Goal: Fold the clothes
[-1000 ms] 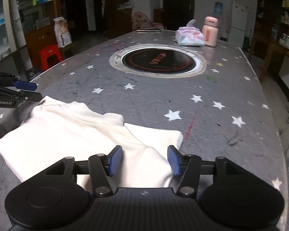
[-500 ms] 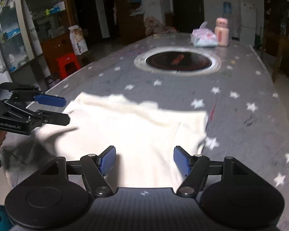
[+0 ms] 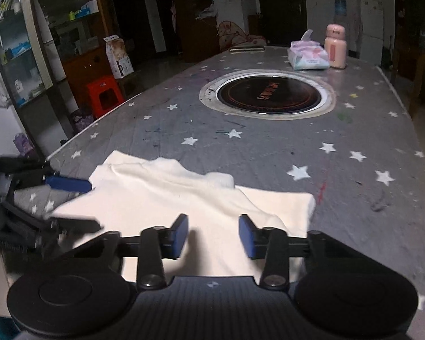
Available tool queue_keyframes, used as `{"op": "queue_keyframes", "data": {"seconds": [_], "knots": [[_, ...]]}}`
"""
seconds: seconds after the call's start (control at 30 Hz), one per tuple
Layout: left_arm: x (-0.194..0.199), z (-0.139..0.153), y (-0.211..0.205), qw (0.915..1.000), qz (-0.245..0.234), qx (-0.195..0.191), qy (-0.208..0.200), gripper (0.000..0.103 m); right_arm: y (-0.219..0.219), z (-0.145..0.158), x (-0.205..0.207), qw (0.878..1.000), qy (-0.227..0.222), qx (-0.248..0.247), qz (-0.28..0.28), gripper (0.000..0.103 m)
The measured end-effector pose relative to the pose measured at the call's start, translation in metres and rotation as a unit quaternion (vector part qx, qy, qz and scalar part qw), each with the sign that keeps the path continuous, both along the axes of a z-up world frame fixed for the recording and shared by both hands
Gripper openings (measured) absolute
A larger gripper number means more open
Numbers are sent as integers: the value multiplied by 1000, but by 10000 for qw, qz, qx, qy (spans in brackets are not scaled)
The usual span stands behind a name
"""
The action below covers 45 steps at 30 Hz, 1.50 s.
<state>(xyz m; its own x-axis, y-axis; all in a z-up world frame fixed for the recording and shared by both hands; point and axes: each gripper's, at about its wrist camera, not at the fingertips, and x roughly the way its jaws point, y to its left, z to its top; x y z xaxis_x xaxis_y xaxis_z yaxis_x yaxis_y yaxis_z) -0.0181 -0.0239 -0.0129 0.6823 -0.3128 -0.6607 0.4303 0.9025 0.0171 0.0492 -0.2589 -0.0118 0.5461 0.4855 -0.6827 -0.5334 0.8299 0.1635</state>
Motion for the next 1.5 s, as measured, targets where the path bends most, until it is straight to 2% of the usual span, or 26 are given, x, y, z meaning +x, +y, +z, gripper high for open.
{"op": "queue_keyframes", "data": {"seconds": [0.07, 0.2, 0.33, 0.47, 0.53, 0.6, 0.7, 0.8, 0.87, 0.97, 1.07, 1.33, 1.4, 1.5], "knots": [[2, -1, 1, 10000, -2, -31, 39, 67, 6, -4, 10, 10000, 40, -24, -1, 28], [3, -3, 3, 10000, -9, -59, 72, 69, 9, -12, 24, 9998, 92, -87, -155, 21], [4, -3, 4, 9999, 14, -77, 75, 73, 11, -10, 27, 9997, 32, -119, -207, 22], [5, -4, 3, 9999, 49, -101, 68, 82, 25, 0, 24, 9998, -113, -147, 31, 23], [5, -5, 3, 9999, 80, -111, 42, 90, 34, 0, 26, 9997, -140, -162, 127, 24], [3, -4, 3, 9999, 110, -131, 4, 97, 43, -4, 29, 9995, -130, -221, 193, 24], [1, -4, 5, 9998, 109, -174, 10, 103, 52, -12, 34, 9992, -108, -328, 209, 26], [-1, -4, 7, 9997, 120, -203, 13, 103, 56, -13, 35, 9988, -180, -404, 212, 31], [-1, -3, 9, 9996, 137, -227, 35, 103, 59, -9, 33, 9985, -241, -421, 248, 38], [-4, -2, 12, 9995, 173, -270, 35, 103, 64, -2, 29, 9981, -324, -402, 328, 40], [-8, 0, 14, 9994, 188, -283, 20, 103, 75, 2, 25, 9971, -403, -385, 523, 53], [-16, -1, 25, 9989, 270, -369, 93, 103, 111, -9, 35, 9952, -355, -557, 715, 60], [-16, -2, 27, 9987, 287, -390, 133, 103, 116, -13, 37, 9951, -320, -632, 685, 65], [-14, -4, 30, 9982, 318, -462, 230, 103, 122, -21, 40, 9944, -327, -766, 647, 78]]}}
